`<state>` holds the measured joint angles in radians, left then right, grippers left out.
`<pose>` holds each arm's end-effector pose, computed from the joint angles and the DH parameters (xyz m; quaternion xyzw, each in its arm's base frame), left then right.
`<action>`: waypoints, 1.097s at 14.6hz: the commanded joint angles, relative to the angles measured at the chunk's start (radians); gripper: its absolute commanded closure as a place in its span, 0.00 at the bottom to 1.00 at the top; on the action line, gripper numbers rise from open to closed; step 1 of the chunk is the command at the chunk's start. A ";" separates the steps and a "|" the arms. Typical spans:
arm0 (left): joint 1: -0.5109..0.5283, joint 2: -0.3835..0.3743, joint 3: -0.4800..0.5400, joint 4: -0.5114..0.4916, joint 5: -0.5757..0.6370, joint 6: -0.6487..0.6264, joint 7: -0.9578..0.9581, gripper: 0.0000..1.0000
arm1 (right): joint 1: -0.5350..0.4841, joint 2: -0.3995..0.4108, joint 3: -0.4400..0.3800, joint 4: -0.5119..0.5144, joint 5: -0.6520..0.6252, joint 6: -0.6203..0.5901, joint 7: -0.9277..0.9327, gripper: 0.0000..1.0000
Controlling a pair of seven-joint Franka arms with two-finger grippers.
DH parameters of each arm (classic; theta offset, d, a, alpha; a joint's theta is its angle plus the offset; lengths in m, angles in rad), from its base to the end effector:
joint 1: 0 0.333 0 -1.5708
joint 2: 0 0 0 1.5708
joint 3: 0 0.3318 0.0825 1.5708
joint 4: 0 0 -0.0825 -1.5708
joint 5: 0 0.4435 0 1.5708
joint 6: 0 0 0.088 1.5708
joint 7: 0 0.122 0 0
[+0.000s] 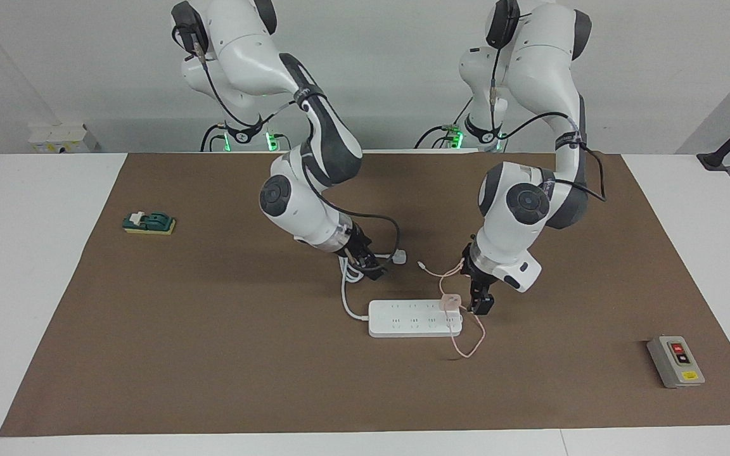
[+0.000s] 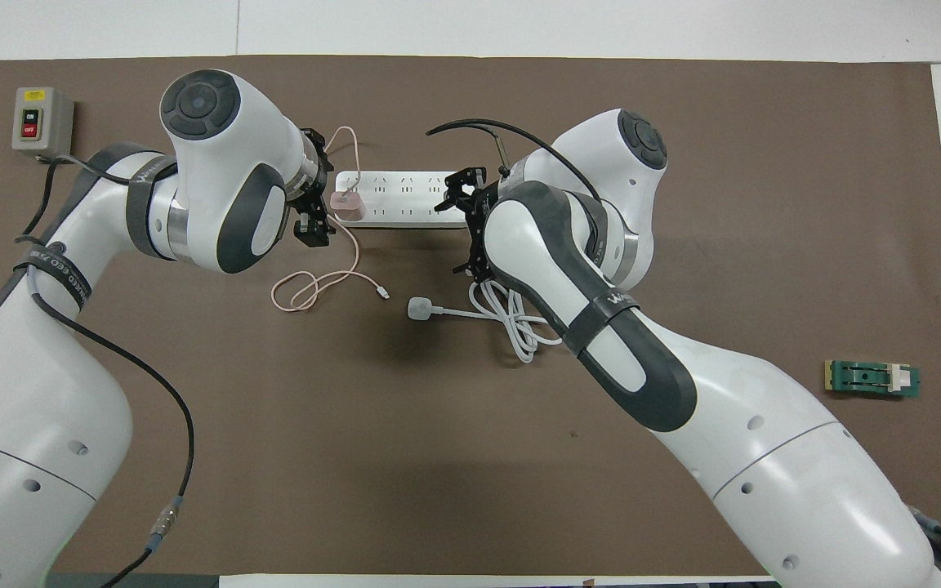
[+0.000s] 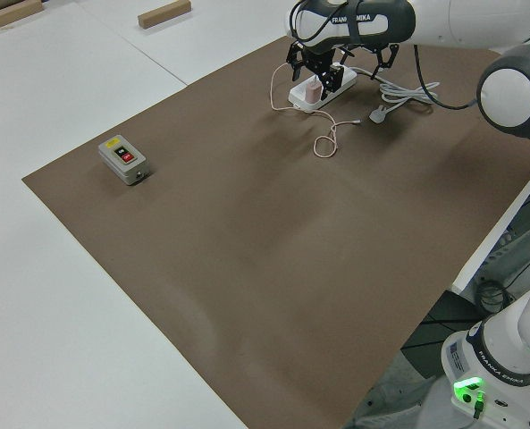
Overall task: Unplug charger and place it aside
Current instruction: 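Grasp the pink charger with the left gripper while the right gripper holds the strip, then hold the power strip steady with the right gripper, grip the charger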
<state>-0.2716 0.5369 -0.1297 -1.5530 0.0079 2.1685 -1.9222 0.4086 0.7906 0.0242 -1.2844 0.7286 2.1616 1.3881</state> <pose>0.7083 -0.2863 0.3157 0.7178 0.6944 -0.0104 0.0497 0.7381 0.3741 0.2642 -0.7391 0.5956 0.2219 0.2231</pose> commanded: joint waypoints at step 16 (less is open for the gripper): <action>-0.044 -0.011 0.019 -0.059 0.040 0.063 -0.021 1.00 | -0.082 0.191 0.054 0.218 0.042 -0.078 -0.030 0.00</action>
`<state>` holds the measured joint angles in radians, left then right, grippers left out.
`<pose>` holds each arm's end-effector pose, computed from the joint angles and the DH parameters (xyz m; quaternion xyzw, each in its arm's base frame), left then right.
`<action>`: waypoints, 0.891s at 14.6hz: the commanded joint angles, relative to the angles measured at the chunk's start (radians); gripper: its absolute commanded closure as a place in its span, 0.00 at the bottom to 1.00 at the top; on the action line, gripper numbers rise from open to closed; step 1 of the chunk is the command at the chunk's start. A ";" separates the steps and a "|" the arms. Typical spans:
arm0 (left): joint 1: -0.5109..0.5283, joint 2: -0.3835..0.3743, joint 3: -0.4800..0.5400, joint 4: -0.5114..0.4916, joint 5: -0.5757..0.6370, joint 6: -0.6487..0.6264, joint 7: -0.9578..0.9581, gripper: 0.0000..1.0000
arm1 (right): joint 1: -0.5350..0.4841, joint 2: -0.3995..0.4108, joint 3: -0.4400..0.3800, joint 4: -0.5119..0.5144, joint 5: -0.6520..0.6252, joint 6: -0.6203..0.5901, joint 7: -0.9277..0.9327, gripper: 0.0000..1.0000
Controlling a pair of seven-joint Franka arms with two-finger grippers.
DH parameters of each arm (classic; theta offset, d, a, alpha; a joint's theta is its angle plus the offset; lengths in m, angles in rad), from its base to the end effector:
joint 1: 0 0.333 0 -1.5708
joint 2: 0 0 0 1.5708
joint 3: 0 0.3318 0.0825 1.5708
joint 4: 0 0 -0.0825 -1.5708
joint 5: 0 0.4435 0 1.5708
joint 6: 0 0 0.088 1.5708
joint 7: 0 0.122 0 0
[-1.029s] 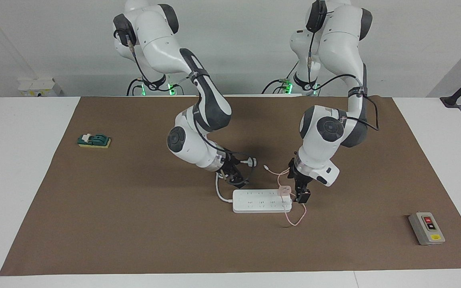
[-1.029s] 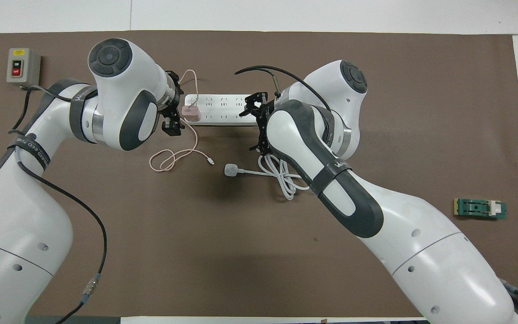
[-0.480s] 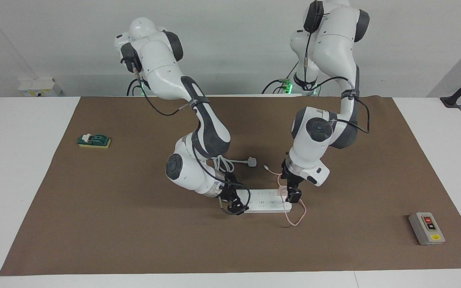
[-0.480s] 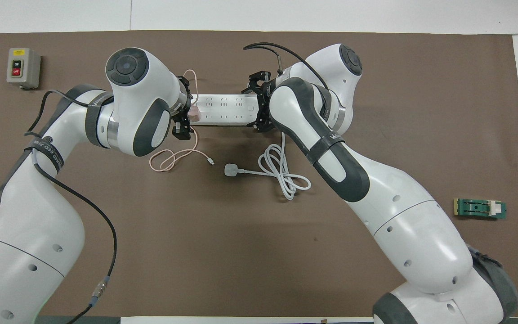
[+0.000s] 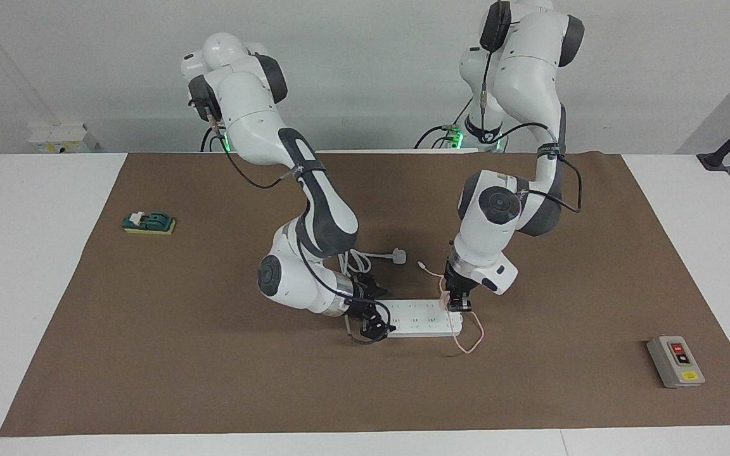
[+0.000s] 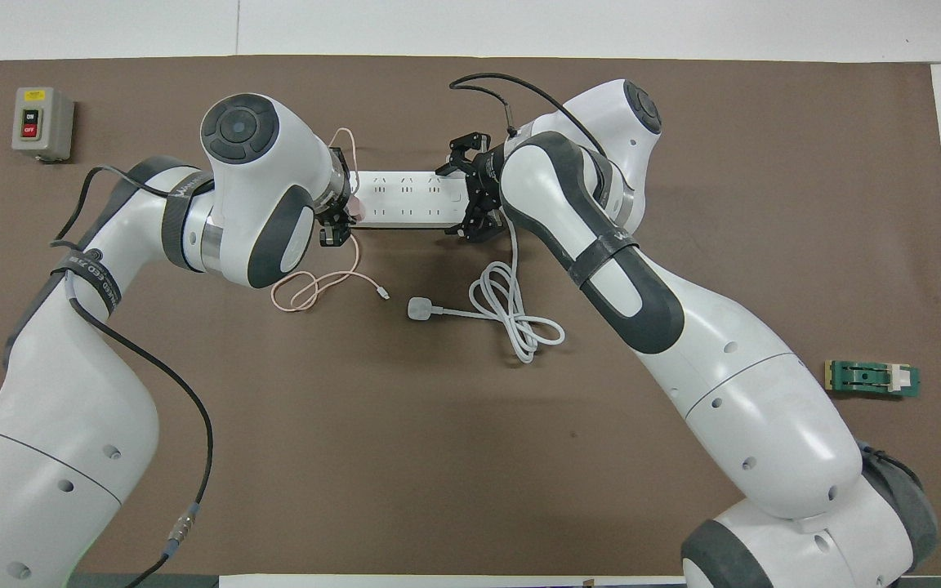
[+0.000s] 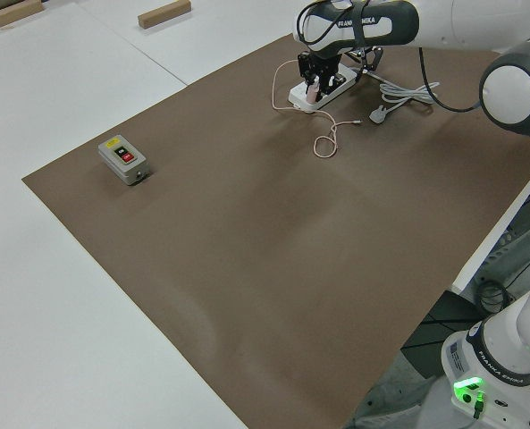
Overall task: Unplug charger and place it aside
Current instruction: 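Hold the power strip steady with the right gripper, grip the charger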
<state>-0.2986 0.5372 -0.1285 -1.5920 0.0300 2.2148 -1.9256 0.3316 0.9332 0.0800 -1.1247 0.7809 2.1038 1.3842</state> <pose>0.6958 -0.3026 0.2996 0.7300 0.6817 -0.0011 0.0493 0.7696 0.3596 0.2314 -0.7108 0.6030 0.2691 0.2424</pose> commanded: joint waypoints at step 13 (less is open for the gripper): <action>-0.017 -0.013 0.018 -0.023 0.031 0.016 -0.016 1.00 | 0.009 0.067 -0.012 0.072 -0.049 0.061 -0.028 0.42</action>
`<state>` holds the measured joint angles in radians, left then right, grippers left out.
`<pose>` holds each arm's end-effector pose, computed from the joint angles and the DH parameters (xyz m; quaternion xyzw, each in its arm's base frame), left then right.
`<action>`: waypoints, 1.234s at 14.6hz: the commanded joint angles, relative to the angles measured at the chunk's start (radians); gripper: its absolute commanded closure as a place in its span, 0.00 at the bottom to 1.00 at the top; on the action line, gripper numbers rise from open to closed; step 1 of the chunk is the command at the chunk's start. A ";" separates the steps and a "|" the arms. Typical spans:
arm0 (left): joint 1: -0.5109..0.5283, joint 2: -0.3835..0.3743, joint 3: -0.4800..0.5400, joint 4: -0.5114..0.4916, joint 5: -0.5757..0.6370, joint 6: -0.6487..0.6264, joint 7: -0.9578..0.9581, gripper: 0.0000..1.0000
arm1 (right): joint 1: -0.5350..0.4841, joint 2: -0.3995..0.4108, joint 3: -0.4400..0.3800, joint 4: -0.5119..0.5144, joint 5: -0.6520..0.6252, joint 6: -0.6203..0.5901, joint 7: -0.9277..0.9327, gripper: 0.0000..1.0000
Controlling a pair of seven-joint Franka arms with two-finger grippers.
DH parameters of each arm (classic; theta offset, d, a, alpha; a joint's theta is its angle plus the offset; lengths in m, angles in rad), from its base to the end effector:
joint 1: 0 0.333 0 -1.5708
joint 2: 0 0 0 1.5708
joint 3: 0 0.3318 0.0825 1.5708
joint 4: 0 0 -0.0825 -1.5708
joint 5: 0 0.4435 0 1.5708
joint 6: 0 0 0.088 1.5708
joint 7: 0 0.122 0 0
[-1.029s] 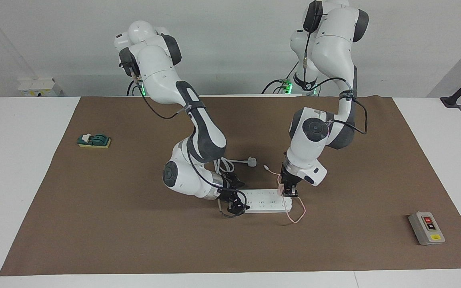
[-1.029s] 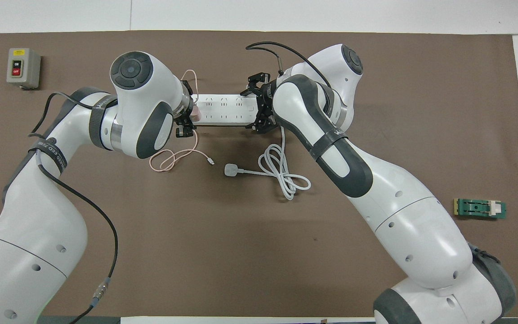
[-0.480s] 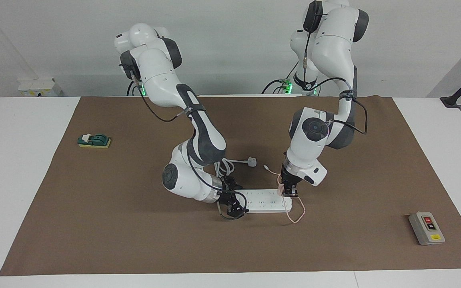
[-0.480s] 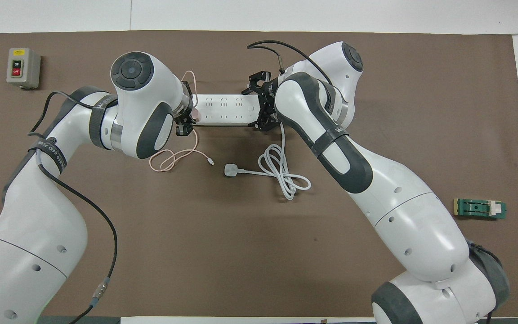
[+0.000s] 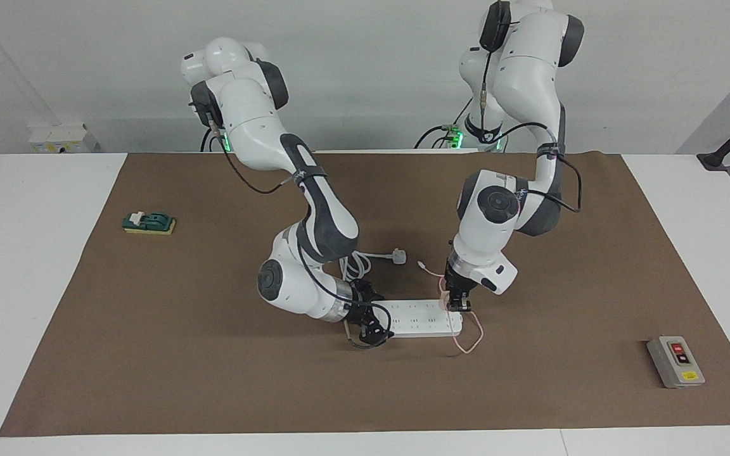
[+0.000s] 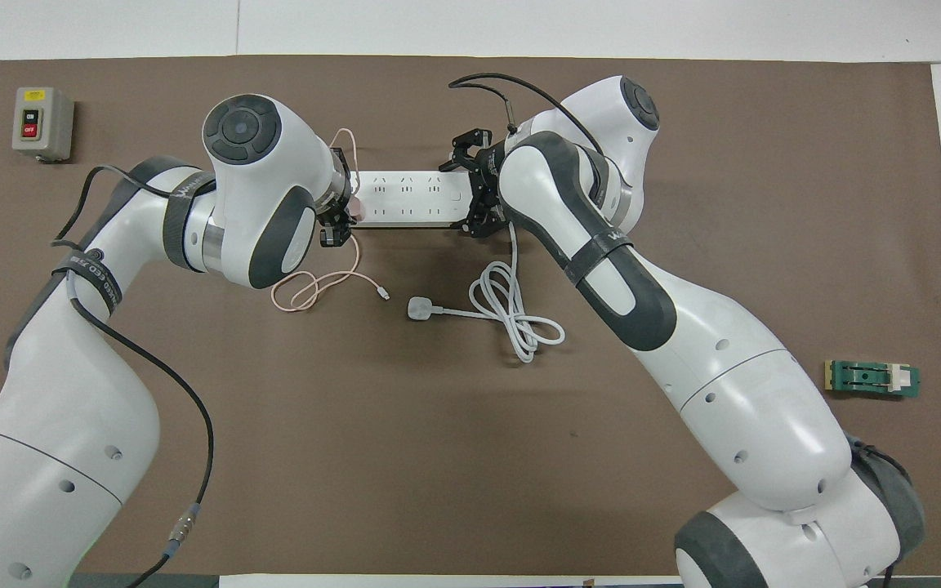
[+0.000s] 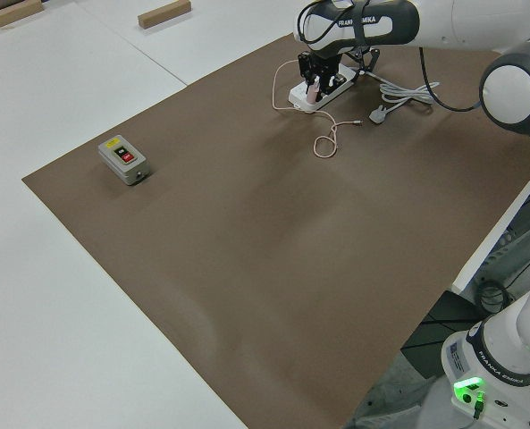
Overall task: Unplug charger and place it aside
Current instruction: 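Pull the pink charger out of the strip with the left gripper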
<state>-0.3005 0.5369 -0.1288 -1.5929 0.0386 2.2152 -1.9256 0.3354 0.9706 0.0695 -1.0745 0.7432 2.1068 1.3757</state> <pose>0.6951 -0.3038 0.2994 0.7324 0.6792 0.0020 0.0479 0.7788 0.3567 0.2244 -0.7241 0.5970 0.2489 0.2393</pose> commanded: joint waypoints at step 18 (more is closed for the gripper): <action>0.372 -0.279 0.012 0.067 -0.072 -0.491 0.720 1.00 | 0.014 0.013 -0.002 0.004 -0.016 0.075 0.006 0.00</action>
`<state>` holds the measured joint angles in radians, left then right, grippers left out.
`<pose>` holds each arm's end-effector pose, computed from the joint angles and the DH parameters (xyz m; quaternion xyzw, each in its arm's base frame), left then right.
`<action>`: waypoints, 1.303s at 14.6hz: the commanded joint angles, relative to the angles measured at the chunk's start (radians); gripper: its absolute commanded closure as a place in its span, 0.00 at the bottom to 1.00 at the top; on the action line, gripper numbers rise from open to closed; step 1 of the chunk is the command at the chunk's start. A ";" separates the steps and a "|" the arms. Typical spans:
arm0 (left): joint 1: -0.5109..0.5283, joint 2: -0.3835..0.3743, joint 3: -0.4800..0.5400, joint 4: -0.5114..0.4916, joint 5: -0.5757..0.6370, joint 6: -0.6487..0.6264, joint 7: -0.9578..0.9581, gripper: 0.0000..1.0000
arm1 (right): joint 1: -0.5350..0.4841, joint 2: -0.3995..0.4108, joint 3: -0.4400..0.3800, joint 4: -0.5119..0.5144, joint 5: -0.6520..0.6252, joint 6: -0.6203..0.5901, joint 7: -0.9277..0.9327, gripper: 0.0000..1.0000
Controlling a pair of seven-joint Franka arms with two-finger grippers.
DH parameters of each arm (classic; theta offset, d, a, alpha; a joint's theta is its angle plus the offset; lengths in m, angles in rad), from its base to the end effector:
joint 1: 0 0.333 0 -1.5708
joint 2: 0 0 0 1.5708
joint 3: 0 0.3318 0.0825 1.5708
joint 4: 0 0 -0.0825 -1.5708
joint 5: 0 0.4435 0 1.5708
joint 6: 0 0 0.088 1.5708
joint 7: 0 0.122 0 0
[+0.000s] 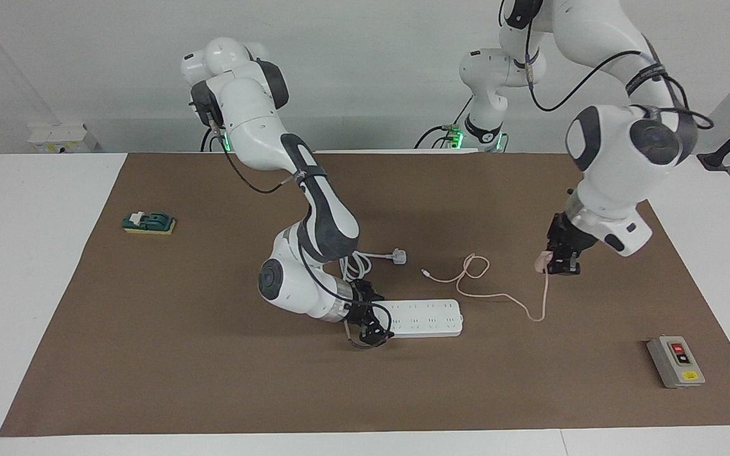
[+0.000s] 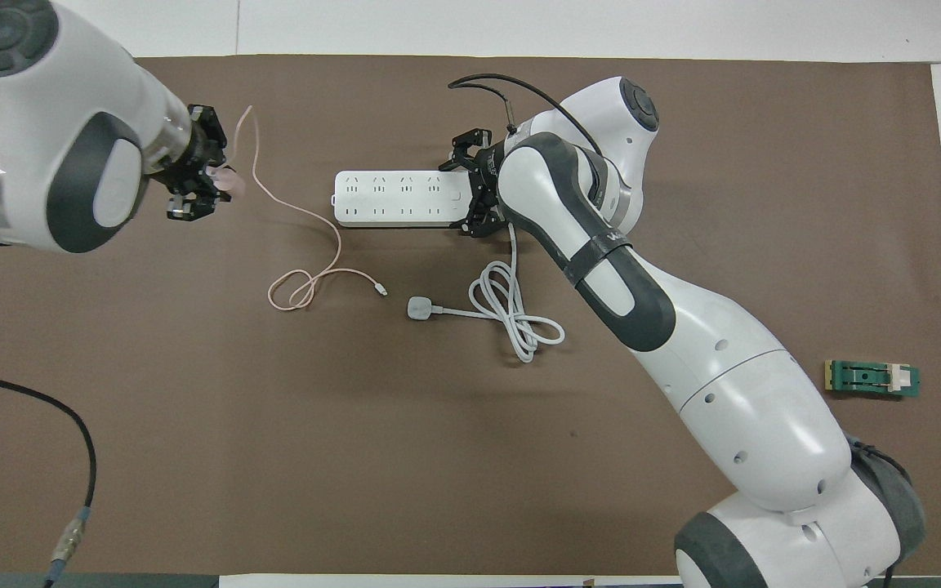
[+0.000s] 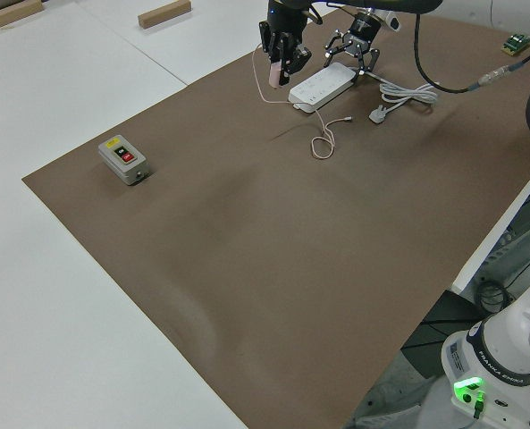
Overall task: Unplug charger and place it aside
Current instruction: 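Pull the pink charger out of the strip with the left gripper, then set the charger down with the left gripper while the right gripper withdraws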
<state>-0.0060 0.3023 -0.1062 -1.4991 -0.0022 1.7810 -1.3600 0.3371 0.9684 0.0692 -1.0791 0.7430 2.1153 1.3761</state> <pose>0.7098 -0.0720 0.4814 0.8100 0.5861 -0.0183 0.0062 0.7786 0.3572 0.2242 -0.7237 0.5981 0.2464 0.2405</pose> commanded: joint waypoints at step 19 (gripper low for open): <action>0.227 -0.137 -0.006 -0.116 -0.018 -0.106 0.714 0.00 | -0.187 -0.611 -0.085 -0.185 -0.459 -0.575 -0.651 0.00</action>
<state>0.2201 0.2016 -0.1103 -1.5838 -0.0211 1.6555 -0.6889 0.1837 0.4197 -0.0228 -1.1979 0.3402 1.5655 0.8877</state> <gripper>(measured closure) 0.031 0.000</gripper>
